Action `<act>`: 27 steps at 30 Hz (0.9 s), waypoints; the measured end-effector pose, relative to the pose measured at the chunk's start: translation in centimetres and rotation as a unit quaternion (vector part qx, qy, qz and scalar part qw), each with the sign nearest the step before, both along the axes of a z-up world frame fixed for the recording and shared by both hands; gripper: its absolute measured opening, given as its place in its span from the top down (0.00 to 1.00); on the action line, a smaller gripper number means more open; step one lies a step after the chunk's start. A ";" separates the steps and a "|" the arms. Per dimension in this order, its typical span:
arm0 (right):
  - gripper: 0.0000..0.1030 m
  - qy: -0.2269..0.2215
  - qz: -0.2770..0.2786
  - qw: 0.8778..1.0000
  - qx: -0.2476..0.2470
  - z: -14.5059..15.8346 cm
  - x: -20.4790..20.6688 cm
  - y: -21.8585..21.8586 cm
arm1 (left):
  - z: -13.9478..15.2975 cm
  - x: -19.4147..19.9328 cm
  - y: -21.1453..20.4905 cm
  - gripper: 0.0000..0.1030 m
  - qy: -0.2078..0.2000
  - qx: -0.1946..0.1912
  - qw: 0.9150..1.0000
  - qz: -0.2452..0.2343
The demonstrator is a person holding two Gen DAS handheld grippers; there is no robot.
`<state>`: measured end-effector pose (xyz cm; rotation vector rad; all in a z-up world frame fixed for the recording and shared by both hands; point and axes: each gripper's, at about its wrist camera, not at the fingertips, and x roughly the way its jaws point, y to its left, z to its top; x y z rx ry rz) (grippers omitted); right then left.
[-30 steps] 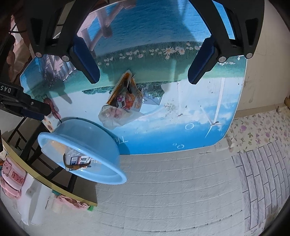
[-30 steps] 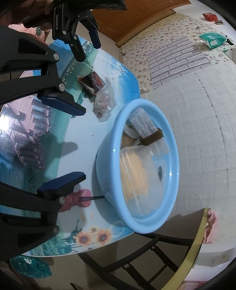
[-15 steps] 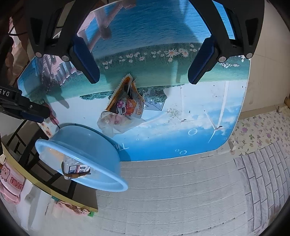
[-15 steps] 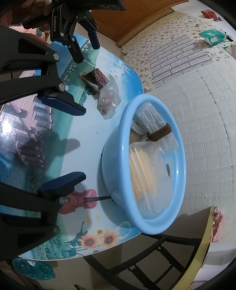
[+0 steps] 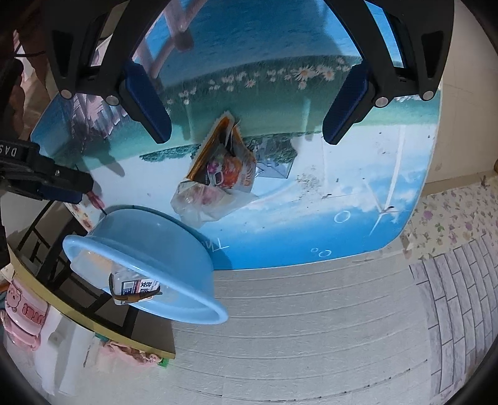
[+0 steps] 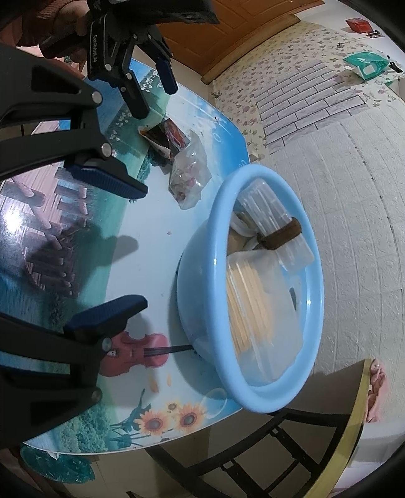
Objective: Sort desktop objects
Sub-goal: 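Grasp the orange snack packet with the left gripper while the right grasps the clear bag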
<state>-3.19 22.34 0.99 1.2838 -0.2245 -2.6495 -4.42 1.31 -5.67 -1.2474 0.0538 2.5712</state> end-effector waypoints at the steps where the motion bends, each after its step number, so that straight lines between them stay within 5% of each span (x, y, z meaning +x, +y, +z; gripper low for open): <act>1: 0.38 -0.001 0.001 1.000 0.000 0.0 0.0 -0.1 | -0.1 -0.1 0.1 0.05 -0.002 0.002 1.000 -0.001; 8: 0.38 -0.003 0.003 1.000 0.000 -0.2 -0.2 -0.3 | -0.6 -1.0 1.3 0.06 0.003 0.008 1.000 -0.028; 12: 0.38 -0.010 0.008 1.000 0.002 -0.3 -0.3 -0.7 | -1.3 -1.5 2.5 0.57 -0.011 -0.006 0.999 -0.053; 15: 0.38 -0.011 0.014 1.000 0.003 -0.4 -0.3 -1.2 | -1.4 -1.6 2.7 0.69 -0.004 -0.020 0.998 -0.059; 27: 0.38 -0.011 0.031 0.999 -0.024 -0.7 -1.3 -3.8 | -0.7 -1.3 -1.0 0.77 0.000 -0.006 1.000 -0.024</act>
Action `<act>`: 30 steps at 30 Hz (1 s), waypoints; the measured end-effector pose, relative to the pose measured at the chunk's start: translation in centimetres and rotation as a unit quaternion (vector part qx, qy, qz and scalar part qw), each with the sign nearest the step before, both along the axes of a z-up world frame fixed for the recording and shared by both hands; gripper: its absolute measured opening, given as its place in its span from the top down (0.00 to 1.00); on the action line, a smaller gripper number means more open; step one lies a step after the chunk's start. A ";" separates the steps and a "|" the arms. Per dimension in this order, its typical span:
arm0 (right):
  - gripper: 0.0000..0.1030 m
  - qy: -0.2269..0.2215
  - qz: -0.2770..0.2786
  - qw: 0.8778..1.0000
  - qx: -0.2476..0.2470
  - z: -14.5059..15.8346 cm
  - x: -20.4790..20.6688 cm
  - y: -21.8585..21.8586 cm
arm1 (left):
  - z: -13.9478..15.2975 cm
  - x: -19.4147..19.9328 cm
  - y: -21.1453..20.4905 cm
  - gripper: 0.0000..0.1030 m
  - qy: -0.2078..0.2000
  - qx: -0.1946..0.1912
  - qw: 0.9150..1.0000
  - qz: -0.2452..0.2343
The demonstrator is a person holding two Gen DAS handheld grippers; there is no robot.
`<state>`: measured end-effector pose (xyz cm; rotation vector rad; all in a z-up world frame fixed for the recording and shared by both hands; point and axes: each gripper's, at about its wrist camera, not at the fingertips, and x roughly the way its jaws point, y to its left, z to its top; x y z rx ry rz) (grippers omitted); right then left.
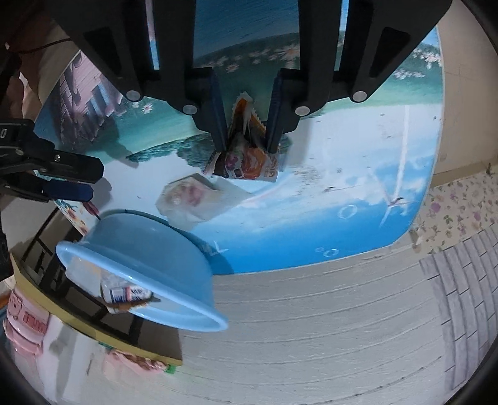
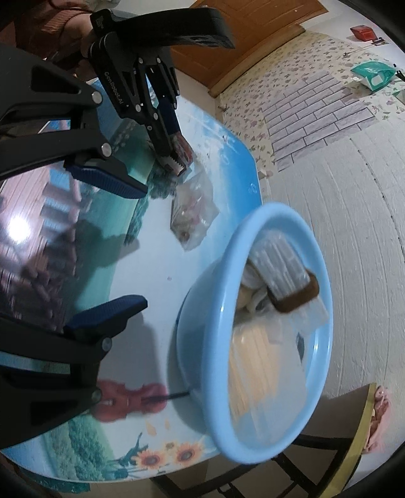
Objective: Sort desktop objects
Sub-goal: 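Grasp the orange snack packet with the left gripper while the right grasps the clear bag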
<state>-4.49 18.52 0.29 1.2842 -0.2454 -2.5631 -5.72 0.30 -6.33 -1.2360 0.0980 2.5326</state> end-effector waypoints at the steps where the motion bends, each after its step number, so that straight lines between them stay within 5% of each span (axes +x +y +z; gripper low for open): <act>1: 0.38 0.001 0.000 1.000 -0.002 0.0 -0.1 -0.2 | 0.2 0.1 -0.4 0.77 0.003 0.001 1.000 0.004; 9: 0.17 -0.008 -0.009 1.000 -0.013 -1.0 -2.2 -2.4 | 0.4 -0.1 -2.7 0.77 0.007 0.012 1.000 0.019; 12: 0.16 -0.007 -0.021 1.000 -0.011 -1.3 -3.3 -3.2 | -0.1 -0.4 -2.1 0.77 0.002 0.013 1.000 0.005; 16: 0.16 -0.012 -0.037 0.999 -0.010 -1.9 -4.7 -4.2 | -0.7 -0.8 -0.8 0.50 0.001 0.010 1.000 -0.024; 18: 0.16 -0.014 -0.038 0.999 -0.001 -2.3 -5.4 -4.9 | -1.0 -1.4 -0.1 0.46 -0.001 0.008 0.999 -0.031; 23: 0.18 -0.004 -0.027 0.999 0.034 -2.8 -6.3 -6.0 | -1.4 -2.5 0.9 0.58 -0.001 -0.005 0.999 -0.037; 27: 0.58 -0.007 -0.010 0.999 0.041 -3.1 -6.4 -6.2 | -1.3 -2.3 0.8 0.61 -0.001 0.000 0.999 -0.034; 30: 0.65 -0.004 0.000 0.999 0.034 -2.9 -6.0 -5.9 | -1.2 -2.0 0.8 0.61 -0.003 0.001 1.000 -0.028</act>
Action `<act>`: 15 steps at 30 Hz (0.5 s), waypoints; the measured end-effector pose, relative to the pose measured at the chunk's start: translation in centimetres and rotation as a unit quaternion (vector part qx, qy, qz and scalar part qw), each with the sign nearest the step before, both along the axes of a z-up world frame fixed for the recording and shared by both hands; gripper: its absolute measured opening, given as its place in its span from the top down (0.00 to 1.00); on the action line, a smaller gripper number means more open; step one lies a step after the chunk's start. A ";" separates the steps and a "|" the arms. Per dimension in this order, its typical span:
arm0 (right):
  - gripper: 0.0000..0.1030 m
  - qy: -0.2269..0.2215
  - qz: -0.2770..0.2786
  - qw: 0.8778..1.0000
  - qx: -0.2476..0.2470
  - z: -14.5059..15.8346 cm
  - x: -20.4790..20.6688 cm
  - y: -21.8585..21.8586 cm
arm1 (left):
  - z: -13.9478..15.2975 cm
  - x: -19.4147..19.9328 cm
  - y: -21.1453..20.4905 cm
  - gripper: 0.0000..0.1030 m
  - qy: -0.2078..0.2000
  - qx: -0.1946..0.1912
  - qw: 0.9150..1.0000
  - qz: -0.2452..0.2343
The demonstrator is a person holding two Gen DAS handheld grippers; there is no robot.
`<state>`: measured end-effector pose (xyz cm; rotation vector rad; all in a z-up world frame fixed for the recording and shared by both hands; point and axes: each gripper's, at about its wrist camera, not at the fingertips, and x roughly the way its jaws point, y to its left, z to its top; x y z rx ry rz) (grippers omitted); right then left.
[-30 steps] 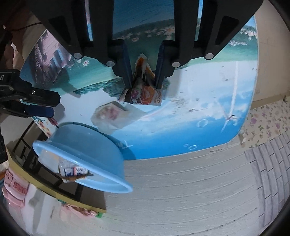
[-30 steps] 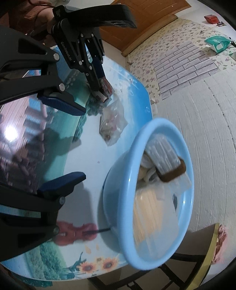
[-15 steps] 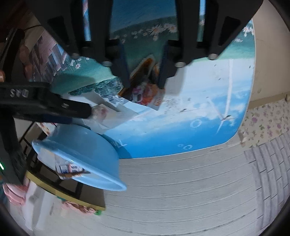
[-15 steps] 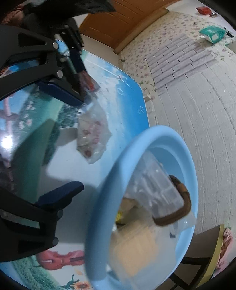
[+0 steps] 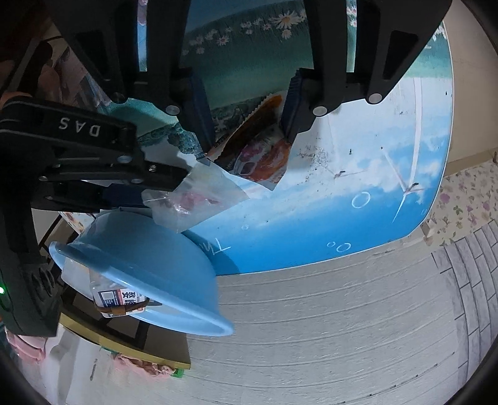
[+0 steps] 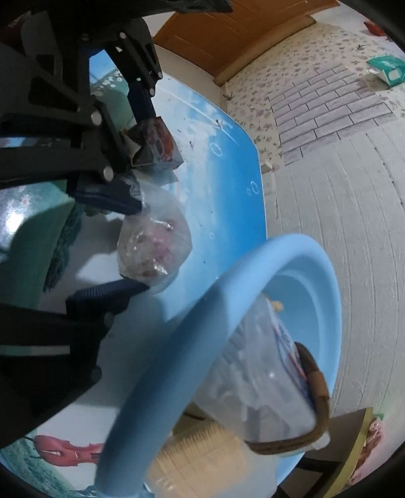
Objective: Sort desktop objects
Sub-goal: 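Grasp the orange snack packet with the left gripper while the right grasps the clear bag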
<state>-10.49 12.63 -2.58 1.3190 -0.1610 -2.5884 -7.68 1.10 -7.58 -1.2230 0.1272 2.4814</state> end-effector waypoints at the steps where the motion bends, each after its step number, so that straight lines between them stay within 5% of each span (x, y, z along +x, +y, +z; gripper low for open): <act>1: 0.66 0.002 0.002 1.000 -0.001 0.1 0.3 0.1 | 0.0 0.1 0.0 0.61 -0.001 -0.001 1.000 0.002; 15: 0.68 0.022 0.001 1.000 -0.010 2.0 5.5 5.0 | 0.3 2.6 0.1 0.61 -0.012 0.010 0.999 0.052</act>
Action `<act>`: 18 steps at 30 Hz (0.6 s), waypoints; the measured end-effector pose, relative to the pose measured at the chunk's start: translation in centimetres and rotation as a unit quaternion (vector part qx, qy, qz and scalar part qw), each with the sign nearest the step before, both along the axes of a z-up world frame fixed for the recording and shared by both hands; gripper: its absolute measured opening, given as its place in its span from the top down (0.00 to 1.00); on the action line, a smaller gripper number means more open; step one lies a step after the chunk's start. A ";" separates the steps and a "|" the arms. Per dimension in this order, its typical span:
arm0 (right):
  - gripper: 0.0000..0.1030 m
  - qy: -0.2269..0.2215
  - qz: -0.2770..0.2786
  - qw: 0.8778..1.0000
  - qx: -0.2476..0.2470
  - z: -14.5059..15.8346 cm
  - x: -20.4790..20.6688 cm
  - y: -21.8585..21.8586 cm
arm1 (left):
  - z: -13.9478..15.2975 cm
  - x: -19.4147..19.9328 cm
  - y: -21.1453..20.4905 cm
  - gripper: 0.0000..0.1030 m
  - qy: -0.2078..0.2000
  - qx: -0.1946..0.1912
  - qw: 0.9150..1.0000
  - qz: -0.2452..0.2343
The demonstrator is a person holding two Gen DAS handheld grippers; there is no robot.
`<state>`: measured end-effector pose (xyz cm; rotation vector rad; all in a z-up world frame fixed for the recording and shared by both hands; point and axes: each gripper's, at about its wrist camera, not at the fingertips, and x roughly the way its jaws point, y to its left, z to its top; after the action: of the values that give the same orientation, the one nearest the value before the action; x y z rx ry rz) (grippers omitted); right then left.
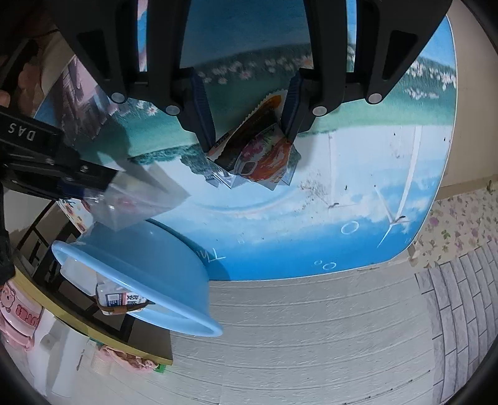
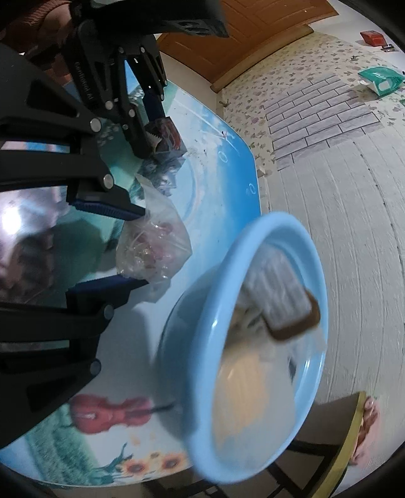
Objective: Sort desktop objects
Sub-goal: 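Lift the snack packet and clear bag off the table with both grippers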
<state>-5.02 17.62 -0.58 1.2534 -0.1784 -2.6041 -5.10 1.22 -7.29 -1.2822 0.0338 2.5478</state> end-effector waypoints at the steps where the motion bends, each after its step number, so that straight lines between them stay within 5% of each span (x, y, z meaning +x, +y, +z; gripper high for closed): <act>1: 0.68 -0.001 -0.001 1.000 0.001 0.0 0.4 0.4 | 0.0 0.2 0.1 0.61 0.000 -0.001 1.000 0.002; 18: 0.68 -0.003 -0.032 0.999 0.037 -0.3 4.3 5.6 | 0.6 3.7 0.0 0.60 -0.008 -0.035 0.999 0.010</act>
<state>-0.71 23.18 -0.84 1.3019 -0.1255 -2.6831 -1.43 1.25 -6.71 -1.3357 0.1093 2.5731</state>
